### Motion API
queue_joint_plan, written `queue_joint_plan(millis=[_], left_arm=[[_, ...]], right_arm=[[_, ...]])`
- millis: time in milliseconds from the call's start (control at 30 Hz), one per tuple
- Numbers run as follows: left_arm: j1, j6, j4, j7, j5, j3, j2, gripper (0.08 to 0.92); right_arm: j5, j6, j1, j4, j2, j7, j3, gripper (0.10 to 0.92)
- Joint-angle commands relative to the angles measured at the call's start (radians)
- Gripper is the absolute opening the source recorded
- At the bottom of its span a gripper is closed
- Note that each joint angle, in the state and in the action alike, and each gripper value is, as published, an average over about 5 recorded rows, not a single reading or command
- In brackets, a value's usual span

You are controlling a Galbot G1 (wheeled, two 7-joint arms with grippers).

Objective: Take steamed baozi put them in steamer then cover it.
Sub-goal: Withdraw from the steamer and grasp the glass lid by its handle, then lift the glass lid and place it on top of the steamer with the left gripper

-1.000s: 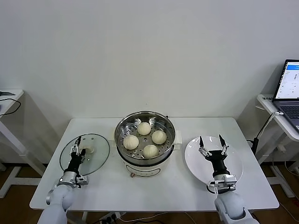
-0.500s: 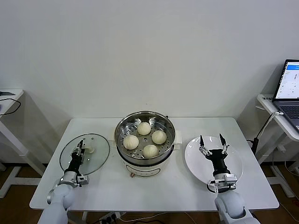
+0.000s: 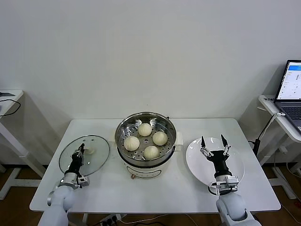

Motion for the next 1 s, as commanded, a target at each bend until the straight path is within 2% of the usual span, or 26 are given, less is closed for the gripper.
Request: queue_joint_plan(millis=[33, 300, 467, 567, 733, 900, 1000], left_arm=[[0.096, 0.048, -0.264, 0.010, -0.027, -0.063, 0.053, 0.189], [0.220, 0.079, -0.613, 0.053, -0.135, -0.167, 0.128, 0.189], [0.278, 0.145, -0.832, 0.090, -0.172, -0.132, 0.142, 0.189], [0.283, 0.215, -0.945, 0.121, -0.179, -0.046, 0.150, 0.189], [0.216, 0.409, -1.061, 0.199, -0.189, 0.220, 0.169, 0.189], [0.090, 0.569, -1.071, 0.261, -0.194, 0.490, 0.152, 0.189], [0.013, 0.653, -1.046, 0.291, -0.197, 0.607, 0.130, 0.189]], right_arm=[[-0.003, 0.002, 0.001, -0.002, 0.001, -0.001, 0.002, 0.823], [-0.003, 0.004, 0.001, -0.005, 0.006, -0.003, 0.010, 0.823], [-0.002, 0.005, -0.001, -0.006, 0.008, -0.004, 0.023, 0.823], [-0.002, 0.007, -0.006, -0.005, 0.009, -0.005, 0.033, 0.823], [-0.002, 0.008, -0.014, -0.008, 0.013, -0.007, 0.049, 0.823], [-0.004, 0.011, -0.018, -0.019, 0.021, -0.007, 0.069, 0.823], [-0.004, 0.013, -0.021, -0.024, 0.023, -0.007, 0.078, 0.823]])
